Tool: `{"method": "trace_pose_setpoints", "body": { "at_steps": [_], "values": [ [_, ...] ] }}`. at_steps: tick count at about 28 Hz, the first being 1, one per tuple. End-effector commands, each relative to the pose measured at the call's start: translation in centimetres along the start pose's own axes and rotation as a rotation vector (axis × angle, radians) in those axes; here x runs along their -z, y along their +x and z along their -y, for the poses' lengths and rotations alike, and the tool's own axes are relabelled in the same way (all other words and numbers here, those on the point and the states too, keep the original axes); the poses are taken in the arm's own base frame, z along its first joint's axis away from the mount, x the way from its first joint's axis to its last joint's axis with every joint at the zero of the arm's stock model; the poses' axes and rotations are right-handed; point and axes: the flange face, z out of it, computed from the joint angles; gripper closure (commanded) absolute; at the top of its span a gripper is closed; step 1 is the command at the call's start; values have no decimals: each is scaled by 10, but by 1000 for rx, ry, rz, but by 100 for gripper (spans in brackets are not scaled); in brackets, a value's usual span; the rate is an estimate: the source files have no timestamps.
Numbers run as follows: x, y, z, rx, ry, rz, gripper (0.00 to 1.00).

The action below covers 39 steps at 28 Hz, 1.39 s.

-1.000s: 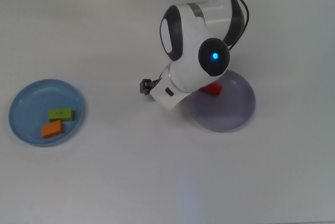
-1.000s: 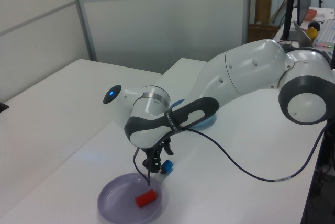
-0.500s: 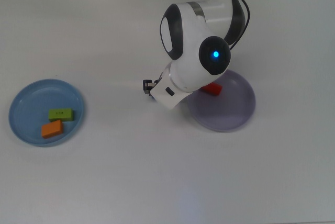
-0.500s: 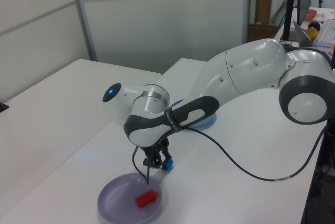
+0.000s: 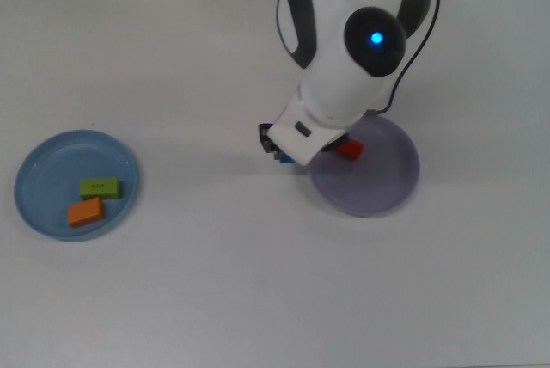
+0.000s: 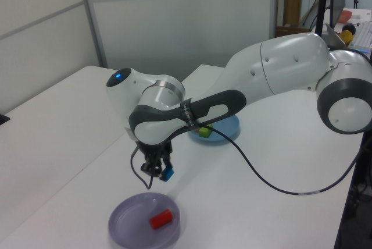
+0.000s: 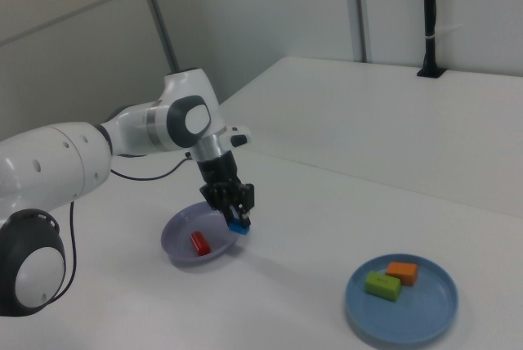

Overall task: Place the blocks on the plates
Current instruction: 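Carry the blue block onto the lavender plate and release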

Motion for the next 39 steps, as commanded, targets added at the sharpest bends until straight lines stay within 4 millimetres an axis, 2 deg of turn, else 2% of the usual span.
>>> {"method": "trace_pose_setpoints", "body": {
  "at_steps": [1,3,12,13,15,18,19,23,29,30,32,35,39],
  "values": [
    [-3,6,28,22,38,-86,91],
    [-7,8,37,29,39,-102,84],
    [-27,8,45,44,27,-83,81],
    [-35,9,47,47,25,-72,73],
    [-38,9,46,46,25,-70,57],
    [-38,9,46,44,29,-69,10],
    [-35,9,46,43,31,-73,0],
    [-29,10,45,37,38,-80,0],
    [10,4,38,13,49,-125,0],
    [29,0,34,9,55,-148,0],
    [47,-4,28,10,57,-174,0],
    [63,-10,14,2,51,-180,0],
    [83,-23,-14,23,28,-146,0]
  ]
}}
